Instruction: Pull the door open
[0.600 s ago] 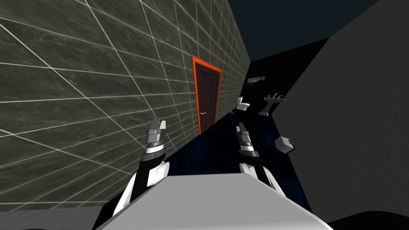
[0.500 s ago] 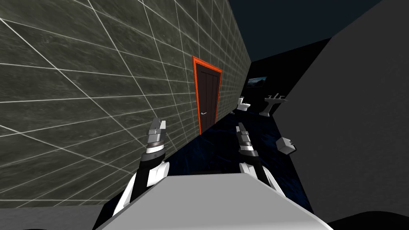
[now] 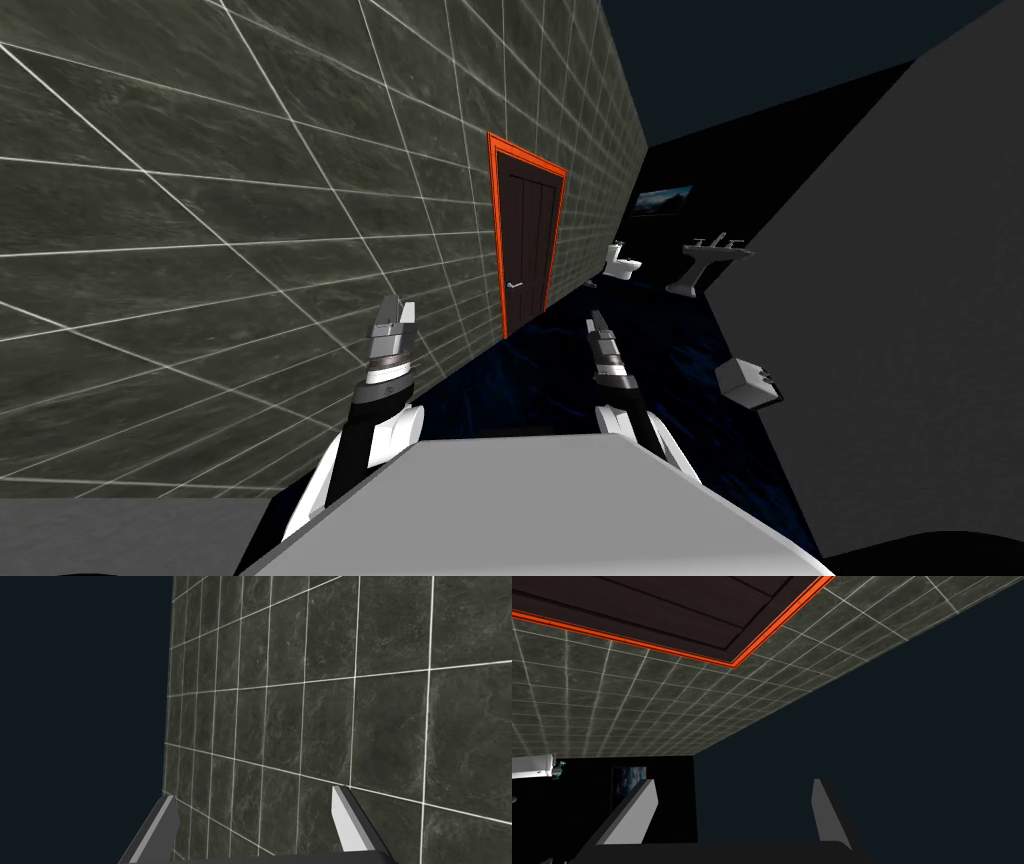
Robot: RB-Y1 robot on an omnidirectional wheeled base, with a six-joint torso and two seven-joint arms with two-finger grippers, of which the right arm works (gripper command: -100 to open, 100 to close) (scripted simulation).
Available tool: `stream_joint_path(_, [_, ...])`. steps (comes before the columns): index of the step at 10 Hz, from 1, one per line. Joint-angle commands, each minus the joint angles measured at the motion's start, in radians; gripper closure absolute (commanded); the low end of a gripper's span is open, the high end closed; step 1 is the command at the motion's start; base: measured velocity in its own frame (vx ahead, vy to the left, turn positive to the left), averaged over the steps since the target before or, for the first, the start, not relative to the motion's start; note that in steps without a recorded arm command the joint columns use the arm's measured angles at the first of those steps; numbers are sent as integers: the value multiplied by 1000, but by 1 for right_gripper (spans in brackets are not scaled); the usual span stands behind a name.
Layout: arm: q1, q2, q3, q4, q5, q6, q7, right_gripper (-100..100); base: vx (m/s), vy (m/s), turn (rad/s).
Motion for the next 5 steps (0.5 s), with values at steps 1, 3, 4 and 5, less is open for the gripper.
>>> stream_joint_path(1, [-10,-4,-1,29,-3,-10,-4,-100,70,-33,87])
stream_joint_path(3, [-25,-8,-3,63,-6,-18,-9,-100,62,-21,79])
stream_joint_path(4, [-34,-11,-5,84,-8,-23,-12,-100,74,-35,87])
stream_joint_path(5, [-43,-13,-6,105,-10,-28,-15,-100,75,-39,136])
